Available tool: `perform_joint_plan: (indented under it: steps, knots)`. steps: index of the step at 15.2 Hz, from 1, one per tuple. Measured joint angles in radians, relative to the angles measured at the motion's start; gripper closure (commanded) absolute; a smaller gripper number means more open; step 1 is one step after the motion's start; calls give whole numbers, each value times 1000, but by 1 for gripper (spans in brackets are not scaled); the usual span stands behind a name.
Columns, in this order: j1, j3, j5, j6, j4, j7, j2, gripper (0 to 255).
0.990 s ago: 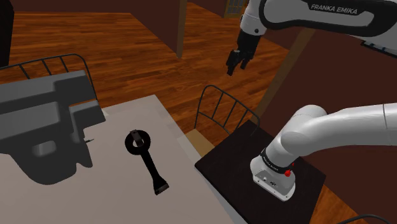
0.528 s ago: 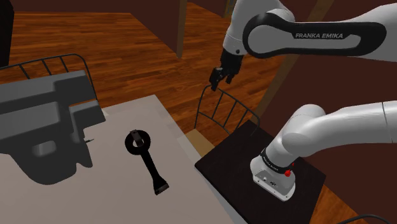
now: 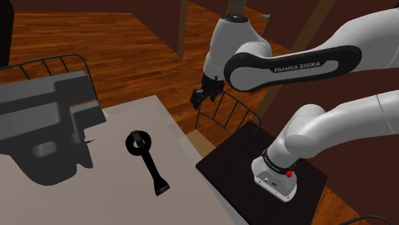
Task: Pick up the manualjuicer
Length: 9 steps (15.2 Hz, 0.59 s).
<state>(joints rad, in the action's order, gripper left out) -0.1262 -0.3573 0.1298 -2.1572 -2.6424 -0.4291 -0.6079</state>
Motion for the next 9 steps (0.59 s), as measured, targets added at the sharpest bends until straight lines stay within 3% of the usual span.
perform_joint_plan:
  steps: [5,9]
  knots:
    - [9,-138,-13,-164,6,-156,142,0]
    - [63,-267,-99,-270,70,-320,297,0]
